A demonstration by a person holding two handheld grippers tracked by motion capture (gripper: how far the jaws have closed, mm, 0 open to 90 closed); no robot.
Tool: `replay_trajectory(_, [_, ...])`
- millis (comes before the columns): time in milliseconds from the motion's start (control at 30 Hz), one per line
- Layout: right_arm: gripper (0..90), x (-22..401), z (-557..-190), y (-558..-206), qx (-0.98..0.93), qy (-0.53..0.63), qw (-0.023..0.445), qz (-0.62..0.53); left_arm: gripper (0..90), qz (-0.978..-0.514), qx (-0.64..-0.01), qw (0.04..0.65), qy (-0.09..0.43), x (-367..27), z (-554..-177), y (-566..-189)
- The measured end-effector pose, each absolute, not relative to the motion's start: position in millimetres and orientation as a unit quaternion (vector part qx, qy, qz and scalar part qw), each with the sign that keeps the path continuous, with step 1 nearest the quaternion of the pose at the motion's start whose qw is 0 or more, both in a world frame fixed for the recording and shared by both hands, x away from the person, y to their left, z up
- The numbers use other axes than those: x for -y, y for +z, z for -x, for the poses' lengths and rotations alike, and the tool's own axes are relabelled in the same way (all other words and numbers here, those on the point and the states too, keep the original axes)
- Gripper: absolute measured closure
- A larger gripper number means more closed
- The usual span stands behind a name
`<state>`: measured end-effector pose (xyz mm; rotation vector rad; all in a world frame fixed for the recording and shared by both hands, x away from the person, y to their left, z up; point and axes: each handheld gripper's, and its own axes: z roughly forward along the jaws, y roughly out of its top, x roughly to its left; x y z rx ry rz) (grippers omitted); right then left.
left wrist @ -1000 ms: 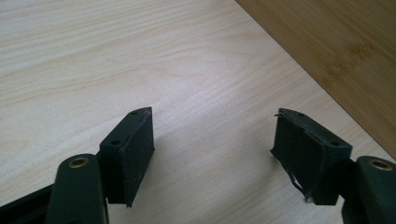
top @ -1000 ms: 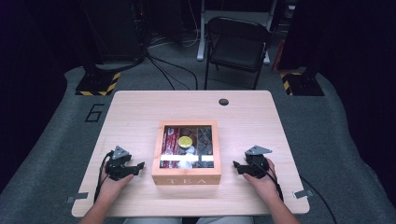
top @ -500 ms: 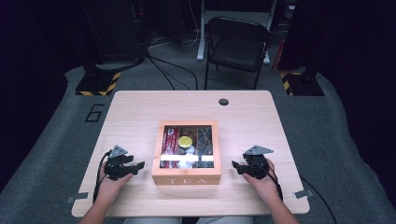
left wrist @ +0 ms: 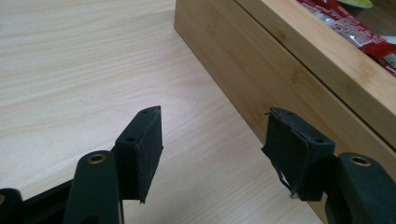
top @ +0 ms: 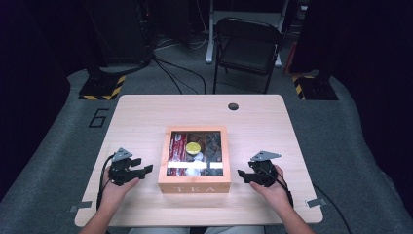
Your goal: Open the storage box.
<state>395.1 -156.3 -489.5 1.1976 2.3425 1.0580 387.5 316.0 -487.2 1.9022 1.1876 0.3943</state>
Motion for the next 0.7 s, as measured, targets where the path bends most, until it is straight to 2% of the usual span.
replay_trajectory(700, [41.0,145.4,-368.4,-454.8,-0.807,0.421,0.133,-0.393,39.7,-0.765,-0.43,0.457,0.146,-307.3,-358.7,-452.1])
